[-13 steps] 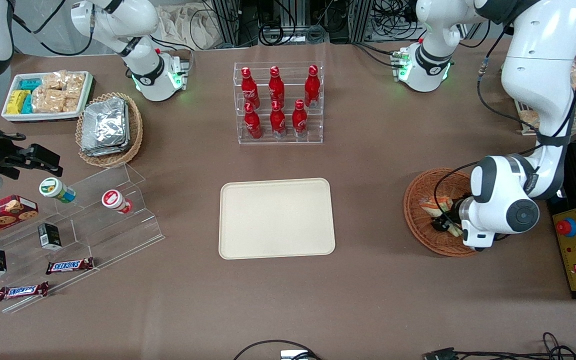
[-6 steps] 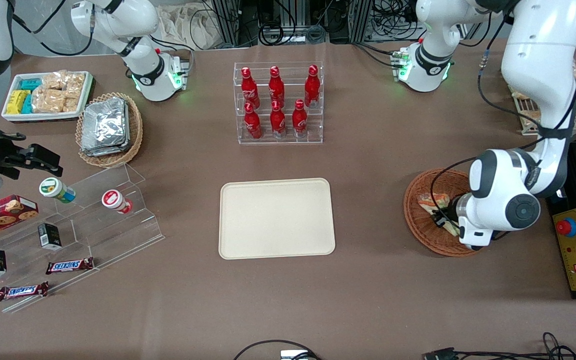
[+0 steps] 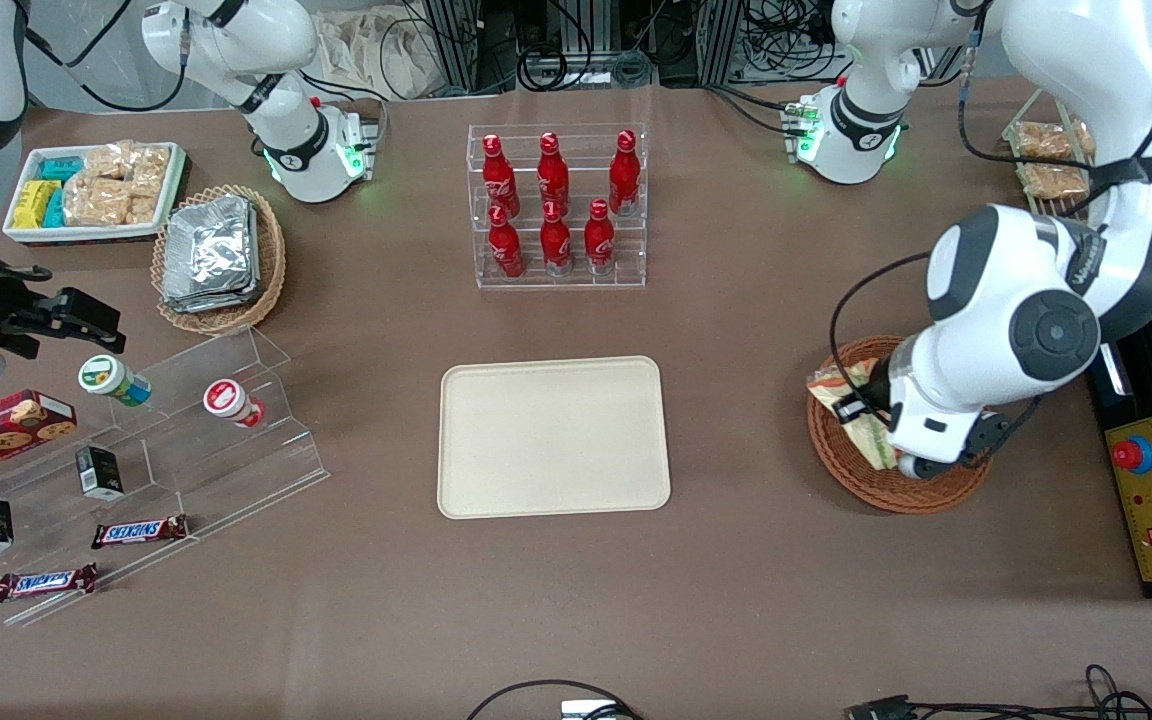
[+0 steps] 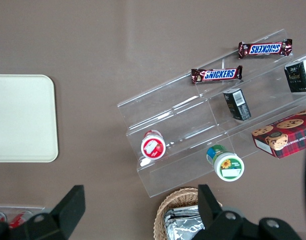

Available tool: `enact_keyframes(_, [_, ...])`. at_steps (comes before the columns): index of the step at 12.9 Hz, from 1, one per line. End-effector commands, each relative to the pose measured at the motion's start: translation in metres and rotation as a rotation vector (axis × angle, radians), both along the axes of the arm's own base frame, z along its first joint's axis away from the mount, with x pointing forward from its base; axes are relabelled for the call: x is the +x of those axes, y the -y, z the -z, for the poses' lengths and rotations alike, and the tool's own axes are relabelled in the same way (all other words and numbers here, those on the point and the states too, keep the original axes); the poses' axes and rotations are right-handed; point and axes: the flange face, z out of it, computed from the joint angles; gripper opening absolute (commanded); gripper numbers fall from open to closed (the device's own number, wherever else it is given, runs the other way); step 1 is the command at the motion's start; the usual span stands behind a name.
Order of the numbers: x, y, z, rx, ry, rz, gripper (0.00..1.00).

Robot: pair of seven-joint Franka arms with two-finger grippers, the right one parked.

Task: Place sandwich from basket to tray
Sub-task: 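Lift the sandwich and carry it toward the cream tray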

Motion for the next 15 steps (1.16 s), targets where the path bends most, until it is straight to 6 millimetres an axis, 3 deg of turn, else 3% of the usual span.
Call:
enact_keyframes(1, [0.007,0.021,-0.020,-0.053,0.031,0.179,0.00])
enact_keyframes(4, [0.004,0.063,-0.003,-0.072,0.011,0.266,0.00])
enact_keyframes(7, [-0.011,0.125,0.039,-0.078,-0.043,0.342,0.00])
enact_keyframes(10, [-0.009,0.164,0.070,-0.087,-0.078,0.312,0.00])
enact_keyframes(11, [-0.008,0.168,0.081,-0.080,-0.088,0.318,0.00])
enact_keyframes(15, [-0.009,0.171,0.096,-0.060,-0.091,0.328,0.00])
